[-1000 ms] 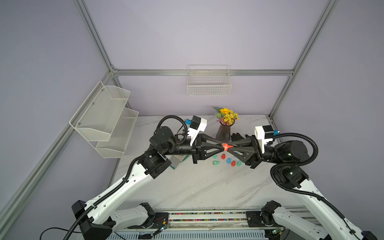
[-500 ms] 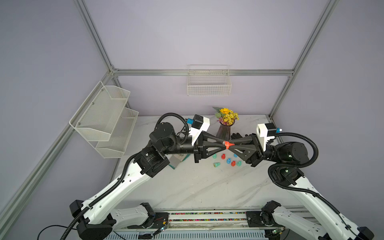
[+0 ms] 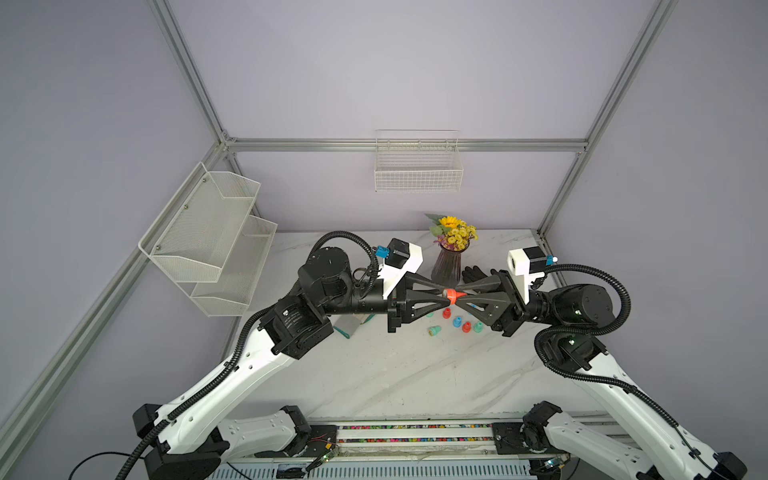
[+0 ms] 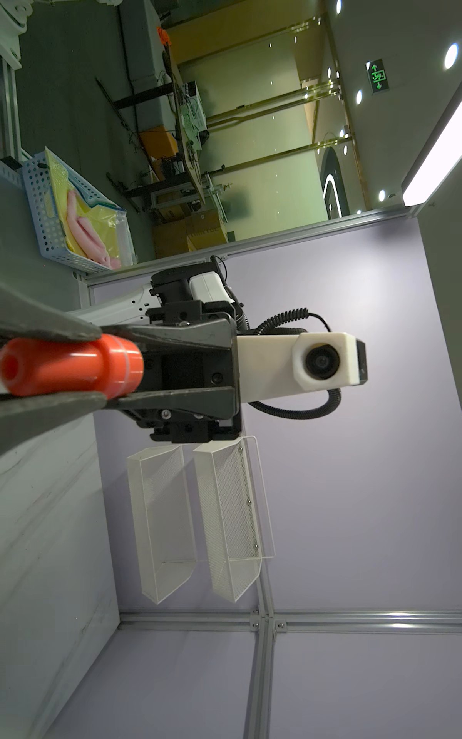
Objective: Close the stamp cap
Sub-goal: Close the cover of the stamp, then place the stamp at the center of the board.
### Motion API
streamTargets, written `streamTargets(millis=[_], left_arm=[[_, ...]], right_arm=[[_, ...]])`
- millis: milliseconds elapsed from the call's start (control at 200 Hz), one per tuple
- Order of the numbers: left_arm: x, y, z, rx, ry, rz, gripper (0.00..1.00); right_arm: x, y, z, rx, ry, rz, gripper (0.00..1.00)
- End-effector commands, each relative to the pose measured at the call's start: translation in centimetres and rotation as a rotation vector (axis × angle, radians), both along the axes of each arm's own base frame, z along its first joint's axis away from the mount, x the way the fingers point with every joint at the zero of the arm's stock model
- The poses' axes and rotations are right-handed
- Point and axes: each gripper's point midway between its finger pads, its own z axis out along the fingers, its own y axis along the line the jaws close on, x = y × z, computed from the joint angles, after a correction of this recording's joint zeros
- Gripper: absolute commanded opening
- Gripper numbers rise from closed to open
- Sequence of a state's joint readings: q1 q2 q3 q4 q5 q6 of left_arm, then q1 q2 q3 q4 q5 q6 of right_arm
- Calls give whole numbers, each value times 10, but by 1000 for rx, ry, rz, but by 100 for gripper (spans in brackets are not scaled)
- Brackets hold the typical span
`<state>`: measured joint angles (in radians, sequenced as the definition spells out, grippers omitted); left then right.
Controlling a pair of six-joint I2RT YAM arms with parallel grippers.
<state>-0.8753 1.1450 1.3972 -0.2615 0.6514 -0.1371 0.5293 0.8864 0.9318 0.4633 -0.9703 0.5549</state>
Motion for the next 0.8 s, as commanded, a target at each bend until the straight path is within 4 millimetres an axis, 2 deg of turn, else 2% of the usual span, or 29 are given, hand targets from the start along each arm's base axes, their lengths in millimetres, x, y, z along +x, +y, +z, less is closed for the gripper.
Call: streamTargets(millis=[0, 175, 240, 295, 470, 675, 795], left_arm=[[11, -12, -58, 158, 73, 73, 29], [10, 14, -46, 120, 48, 156, 50], [11, 22, -47, 120, 51, 190, 60], [13, 28, -49, 122, 56, 224, 64], [21, 45, -60, 108, 75, 329, 69], [28, 53, -68, 108, 91, 391, 71], [32, 55, -73, 115, 99, 416, 71]], right_arm=[[18, 6, -25, -68, 86, -109, 0], [27, -6, -42, -135, 102, -253, 0], [35, -11, -55, -177, 129, -316, 0], [42, -14, -68, -216, 178, -366, 0], [81, -35, -134, -431, 378, -609, 0], [99, -51, -204, -648, 549, -730, 0], [106, -57, -254, -794, 675, -778, 0]])
